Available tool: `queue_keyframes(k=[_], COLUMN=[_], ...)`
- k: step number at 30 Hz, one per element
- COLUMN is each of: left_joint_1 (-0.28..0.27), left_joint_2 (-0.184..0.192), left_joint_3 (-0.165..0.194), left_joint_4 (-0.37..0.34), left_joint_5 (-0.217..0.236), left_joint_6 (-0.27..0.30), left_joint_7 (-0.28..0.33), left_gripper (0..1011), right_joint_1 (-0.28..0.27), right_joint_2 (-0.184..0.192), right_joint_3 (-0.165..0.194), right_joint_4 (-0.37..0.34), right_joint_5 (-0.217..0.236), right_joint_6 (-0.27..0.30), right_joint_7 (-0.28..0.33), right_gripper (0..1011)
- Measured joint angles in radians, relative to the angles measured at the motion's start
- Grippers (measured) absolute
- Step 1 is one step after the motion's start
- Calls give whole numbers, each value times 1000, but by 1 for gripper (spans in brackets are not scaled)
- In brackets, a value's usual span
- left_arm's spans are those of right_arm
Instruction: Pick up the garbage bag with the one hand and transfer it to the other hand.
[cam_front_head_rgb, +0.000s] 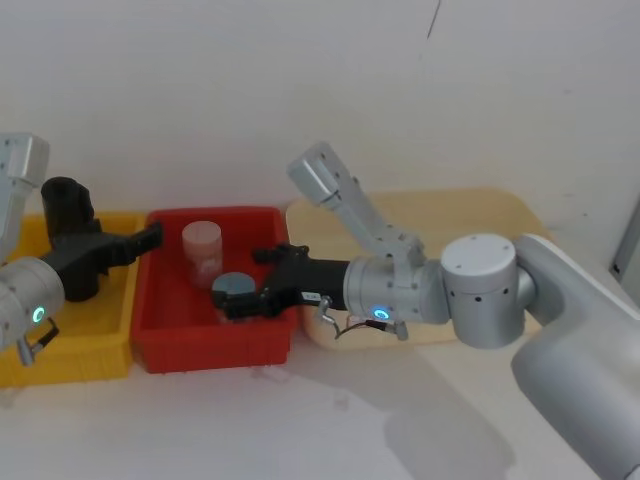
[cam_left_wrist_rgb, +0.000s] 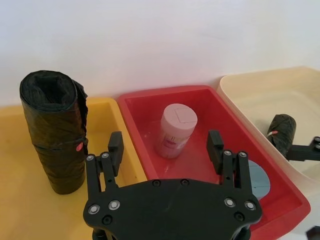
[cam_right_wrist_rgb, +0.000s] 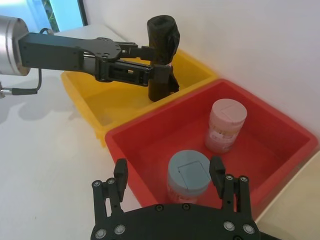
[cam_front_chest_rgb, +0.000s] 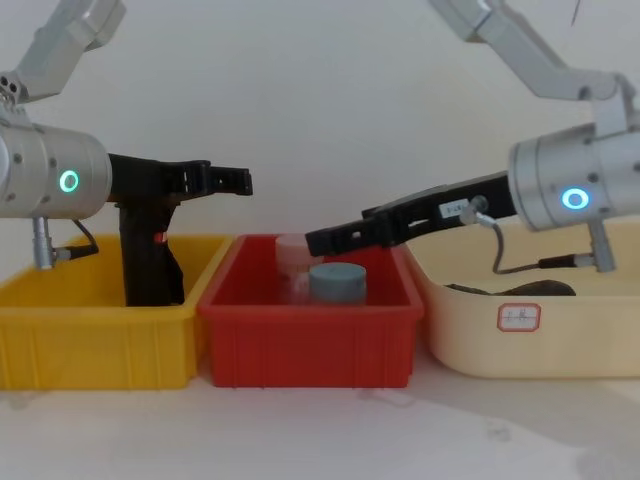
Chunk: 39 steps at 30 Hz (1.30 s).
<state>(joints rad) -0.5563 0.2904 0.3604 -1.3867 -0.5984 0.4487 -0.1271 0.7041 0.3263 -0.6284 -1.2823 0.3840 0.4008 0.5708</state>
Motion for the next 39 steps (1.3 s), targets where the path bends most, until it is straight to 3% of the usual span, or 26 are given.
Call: queue_keyframes(k=[11, 22, 39], left_joint_1=[0, 0, 0], left_joint_2=[0, 0, 0], left_joint_3=[0, 0, 0], left_joint_4=[0, 0, 0], left_joint_5=[0, 0, 0], left_joint_6=[0, 0, 0], left_joint_7=[0, 0, 0], left_gripper=[1001, 1000, 1001], right_joint_1=[54, 107, 137], right_joint_2=[-47, -90, -106], right_joint_3=[-26, -42, -64], right_joint_4=[101, 223, 319], right_joint_5=[-3, -28, -66], right_joint_6=[9, -25, -68], right_joint_7=[0, -2, 22], right_gripper=[1001, 1002, 1001])
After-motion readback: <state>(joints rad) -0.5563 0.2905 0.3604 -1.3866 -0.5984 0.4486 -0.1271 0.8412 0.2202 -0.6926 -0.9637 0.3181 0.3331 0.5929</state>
